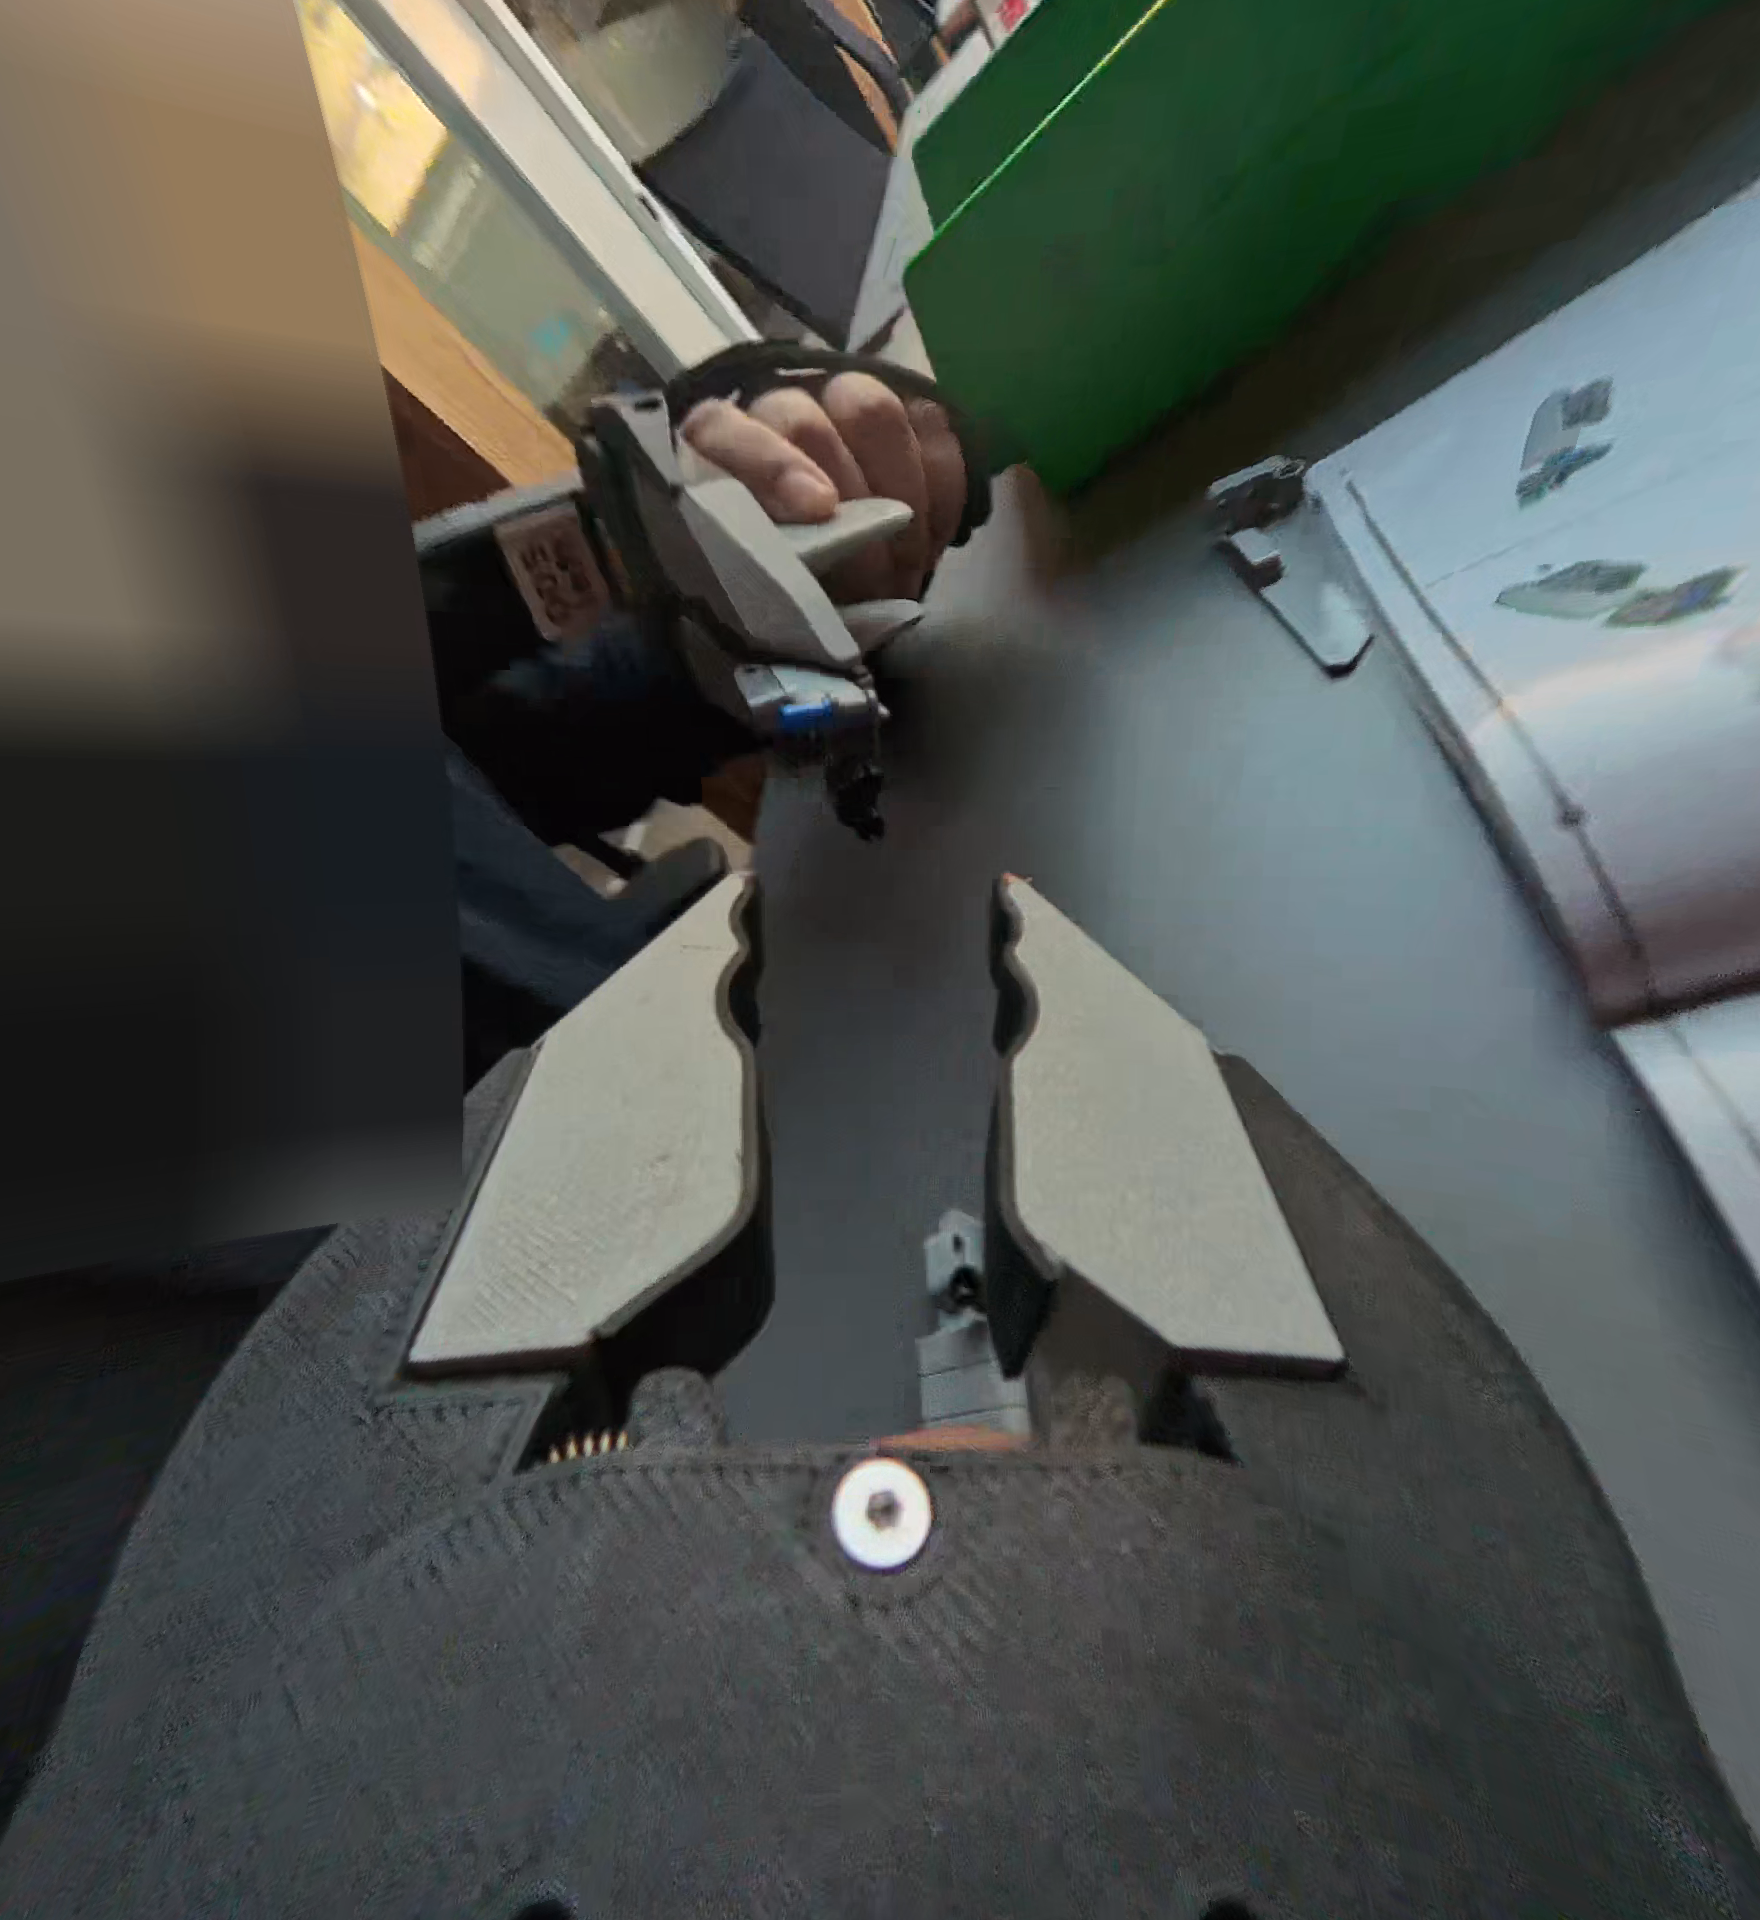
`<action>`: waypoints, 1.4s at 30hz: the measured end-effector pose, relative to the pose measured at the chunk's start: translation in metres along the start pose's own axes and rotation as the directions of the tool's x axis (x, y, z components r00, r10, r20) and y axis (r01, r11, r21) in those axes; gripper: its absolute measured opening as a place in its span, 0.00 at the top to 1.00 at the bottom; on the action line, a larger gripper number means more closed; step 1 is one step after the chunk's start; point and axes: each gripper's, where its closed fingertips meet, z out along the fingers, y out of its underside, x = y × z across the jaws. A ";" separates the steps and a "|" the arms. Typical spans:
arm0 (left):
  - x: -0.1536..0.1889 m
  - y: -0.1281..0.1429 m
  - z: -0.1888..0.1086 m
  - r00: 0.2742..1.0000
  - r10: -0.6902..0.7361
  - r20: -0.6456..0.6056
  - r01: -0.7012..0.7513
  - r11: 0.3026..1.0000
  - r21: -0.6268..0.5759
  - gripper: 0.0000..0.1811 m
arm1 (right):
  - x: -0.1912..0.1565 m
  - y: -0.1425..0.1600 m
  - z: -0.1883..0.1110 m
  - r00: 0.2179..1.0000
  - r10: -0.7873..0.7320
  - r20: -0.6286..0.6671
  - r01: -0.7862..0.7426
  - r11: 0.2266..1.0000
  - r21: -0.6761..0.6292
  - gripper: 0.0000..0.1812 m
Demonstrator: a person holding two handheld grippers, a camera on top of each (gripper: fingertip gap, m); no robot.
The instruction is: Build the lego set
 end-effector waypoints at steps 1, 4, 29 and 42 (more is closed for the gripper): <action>-0.002 0.000 -0.001 1.000 -0.022 0.002 0.022 1.000 0.007 1.00 | 0.003 0.000 0.000 0.994 -0.091 -0.068 0.090 0.996 -0.015 0.76; 0.003 -0.006 -0.002 0.997 -0.061 -0.039 0.063 0.997 0.038 1.00 | 0.008 -0.002 0.001 0.898 -0.369 -0.240 0.360 0.929 -0.084 0.70; 0.011 -0.020 -0.003 0.680 -0.599 -0.424 0.684 0.726 0.072 1.00 | -0.015 -0.003 0.008 0.555 -0.746 -0.367 0.722 0.651 -0.232 0.88; 0.029 -0.016 -0.005 0.772 -0.474 -0.423 0.544 0.837 0.055 0.98 | -0.005 0.013 0.008 0.955 -0.272 -0.115 0.259 0.959 -0.115 0.88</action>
